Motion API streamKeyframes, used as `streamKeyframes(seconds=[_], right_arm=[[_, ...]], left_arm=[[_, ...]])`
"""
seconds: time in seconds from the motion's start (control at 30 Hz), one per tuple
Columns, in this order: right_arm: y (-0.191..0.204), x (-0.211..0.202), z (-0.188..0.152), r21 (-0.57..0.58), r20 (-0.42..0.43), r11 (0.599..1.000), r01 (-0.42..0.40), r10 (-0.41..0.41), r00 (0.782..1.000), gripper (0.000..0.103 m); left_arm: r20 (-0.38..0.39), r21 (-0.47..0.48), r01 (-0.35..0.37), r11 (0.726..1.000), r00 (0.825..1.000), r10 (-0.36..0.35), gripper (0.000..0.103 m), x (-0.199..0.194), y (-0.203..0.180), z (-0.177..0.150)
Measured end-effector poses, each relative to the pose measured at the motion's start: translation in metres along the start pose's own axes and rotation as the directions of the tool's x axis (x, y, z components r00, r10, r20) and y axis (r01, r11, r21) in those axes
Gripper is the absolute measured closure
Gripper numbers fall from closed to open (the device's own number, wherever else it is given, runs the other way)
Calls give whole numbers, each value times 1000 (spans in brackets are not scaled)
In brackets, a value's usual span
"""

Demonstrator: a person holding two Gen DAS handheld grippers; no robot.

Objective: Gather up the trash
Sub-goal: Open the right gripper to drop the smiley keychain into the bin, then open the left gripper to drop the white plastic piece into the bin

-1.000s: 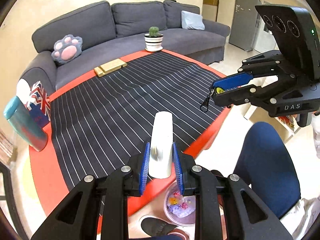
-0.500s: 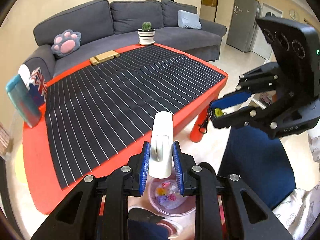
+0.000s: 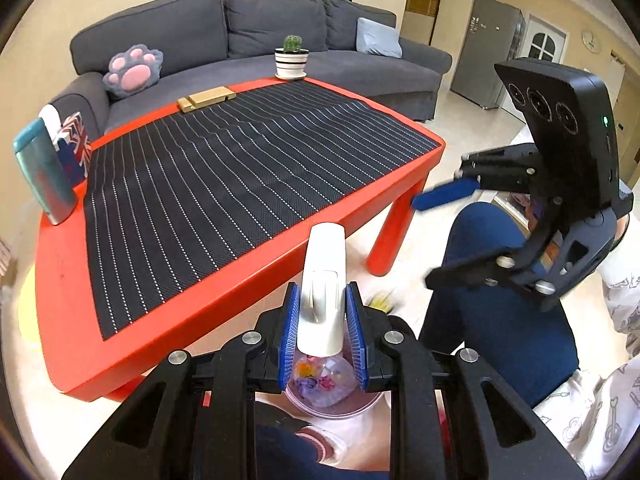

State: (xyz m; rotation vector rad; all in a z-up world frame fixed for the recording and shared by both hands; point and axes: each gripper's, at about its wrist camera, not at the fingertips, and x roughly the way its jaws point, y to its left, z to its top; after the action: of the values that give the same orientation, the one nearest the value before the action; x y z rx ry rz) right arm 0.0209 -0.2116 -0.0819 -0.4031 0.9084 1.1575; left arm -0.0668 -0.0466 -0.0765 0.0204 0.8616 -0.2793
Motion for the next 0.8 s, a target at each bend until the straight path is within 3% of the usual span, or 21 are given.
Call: streamKeyframes(seconds=[0.1, 0.3, 0.8], right_arm=[[-4, -1, -1, 22, 5, 1000, 5, -5, 1000, 14], [-9, -3, -5, 44, 3, 999, 4, -4, 1000, 9], [-16, -14, -9, 73, 26, 996, 43, -45, 999, 8]], left_arm=[[-4, 0, 3, 1000, 1000, -3, 80, 2, 0, 0], [-16, 1, 10, 1000, 1000, -10, 80, 5, -1, -1], [-34, 16, 35, 999, 999, -35, 80, 13, -8, -2]])
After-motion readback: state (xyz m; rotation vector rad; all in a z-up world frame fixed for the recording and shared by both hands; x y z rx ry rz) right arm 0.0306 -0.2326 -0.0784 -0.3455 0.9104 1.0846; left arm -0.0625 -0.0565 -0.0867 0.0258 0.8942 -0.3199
